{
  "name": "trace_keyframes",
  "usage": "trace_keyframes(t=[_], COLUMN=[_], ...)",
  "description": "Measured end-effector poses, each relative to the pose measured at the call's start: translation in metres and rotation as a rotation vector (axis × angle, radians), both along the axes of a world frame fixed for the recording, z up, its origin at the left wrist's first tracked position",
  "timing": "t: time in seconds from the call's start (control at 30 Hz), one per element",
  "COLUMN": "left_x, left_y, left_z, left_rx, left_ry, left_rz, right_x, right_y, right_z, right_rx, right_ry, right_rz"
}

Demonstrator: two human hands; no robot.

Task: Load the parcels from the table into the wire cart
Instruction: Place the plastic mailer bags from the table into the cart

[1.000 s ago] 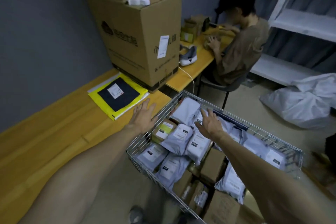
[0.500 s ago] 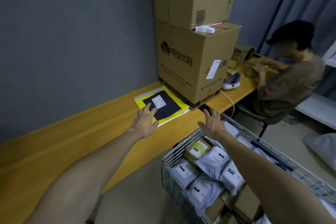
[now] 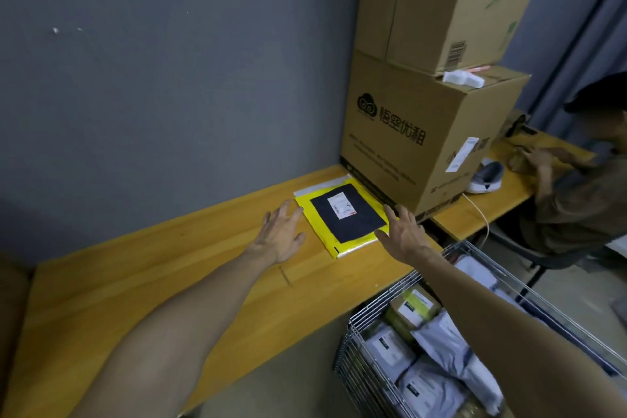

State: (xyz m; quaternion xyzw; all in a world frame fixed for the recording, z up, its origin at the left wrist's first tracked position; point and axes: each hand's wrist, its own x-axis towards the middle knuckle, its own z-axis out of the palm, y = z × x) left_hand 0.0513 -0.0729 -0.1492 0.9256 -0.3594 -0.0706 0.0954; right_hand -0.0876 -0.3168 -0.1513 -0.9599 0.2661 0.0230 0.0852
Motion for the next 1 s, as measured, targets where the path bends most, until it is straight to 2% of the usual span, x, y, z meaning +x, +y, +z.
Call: trace_keyframes(t=[0.23, 0.47, 0.63, 0.83, 1.0], left_x=[0.027, 0.048, 0.06, 0.07, 0.09], left_y=[-0.016, -0.066, -0.107, -0.152, -0.179], left_z=[-0.02, -0.037, -0.05, -0.096, -0.144], left_rx=[0.017, 0.059, 0.089, 0.158, 0.214], left_ry=[0.045, 0.102, 0.109, 0.117, 0.168], left_rz=[0.024, 0.053, 0.086, 0.099, 0.08], right_x=[0.034, 0.076, 0.097, 0.107, 0.125], right_y=[-0.029, -0.086, -0.121, -0.157, -0.182], right_z=[-0.009, -0.031, -0.058, -0.104, -0.144], right_rx=[-0.012, 0.081, 0.125, 0.221, 0.209], right_ry=[0.046, 0.029, 0.087, 0.154, 0.228], right_rz=[0.034, 0.035, 0.059, 0.09, 0.086])
